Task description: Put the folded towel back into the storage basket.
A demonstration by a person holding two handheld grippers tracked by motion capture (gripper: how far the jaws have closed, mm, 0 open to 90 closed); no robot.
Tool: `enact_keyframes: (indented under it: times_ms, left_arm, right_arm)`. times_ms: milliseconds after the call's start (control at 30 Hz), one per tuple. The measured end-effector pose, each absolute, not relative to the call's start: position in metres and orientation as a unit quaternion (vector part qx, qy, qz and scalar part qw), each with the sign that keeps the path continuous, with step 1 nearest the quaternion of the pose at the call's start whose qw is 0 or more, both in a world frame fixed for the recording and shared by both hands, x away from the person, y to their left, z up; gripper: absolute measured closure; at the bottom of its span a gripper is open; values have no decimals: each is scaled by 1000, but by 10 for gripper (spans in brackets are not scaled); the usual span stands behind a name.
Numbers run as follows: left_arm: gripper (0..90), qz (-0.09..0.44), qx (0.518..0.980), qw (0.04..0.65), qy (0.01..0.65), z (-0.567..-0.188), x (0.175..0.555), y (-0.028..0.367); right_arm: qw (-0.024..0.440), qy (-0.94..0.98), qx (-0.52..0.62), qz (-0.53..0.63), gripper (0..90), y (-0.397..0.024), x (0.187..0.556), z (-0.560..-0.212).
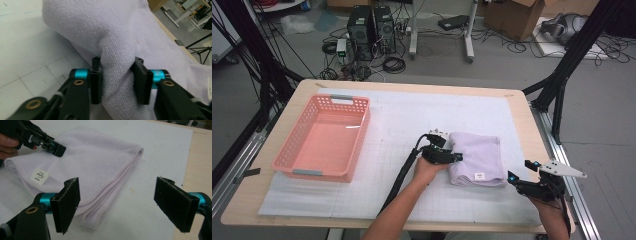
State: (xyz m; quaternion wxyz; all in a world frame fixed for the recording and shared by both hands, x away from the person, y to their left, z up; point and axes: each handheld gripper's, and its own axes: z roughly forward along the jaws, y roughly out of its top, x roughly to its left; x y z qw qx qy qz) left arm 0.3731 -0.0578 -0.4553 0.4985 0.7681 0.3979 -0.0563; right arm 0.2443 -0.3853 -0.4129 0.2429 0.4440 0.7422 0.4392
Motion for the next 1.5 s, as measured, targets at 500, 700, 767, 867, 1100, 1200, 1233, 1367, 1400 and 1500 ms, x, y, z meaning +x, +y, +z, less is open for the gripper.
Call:
enact_keyframes:
  times_ms: [500,700,767,867,1100,1200,1233,1367,1400,1500]
  left_arm:
    - [718,-30,768,534,352,-442,368,-49]
    - [723,-22,766,546,338,-434,367,-40]
    - [724,-18,766,550,332,-431,367,-36]
    - [724,-13,767,551,329,-427,366,-30]
    - [728,15,766,564,306,-415,361,-14]
    - [728,20,763,571,303,-410,360,-5]
    - [728,23,762,572,301,-409,359,-2]
    - [729,28,757,581,298,-404,358,9]
    - [729,31,757,581,296,-402,357,11]
    - [730,37,758,583,291,-397,356,17]
  right_arm:
    - [245,741,443,441,199,-387,242,-412]
    - [245,740,443,442,200,-387,243,-412]
    - [245,740,443,443,199,-387,243,-412]
    - [244,742,441,442,199,-386,243,-412]
    - [244,742,441,442,199,-385,243,-412]
    - [243,744,439,441,199,-384,243,-412]
    - [243,744,438,442,199,-384,243,-412]
    - [243,744,437,442,199,-384,243,-412]
    - [242,744,438,443,199,-383,243,-412]
    - [242,746,436,442,199,-383,244,-412]
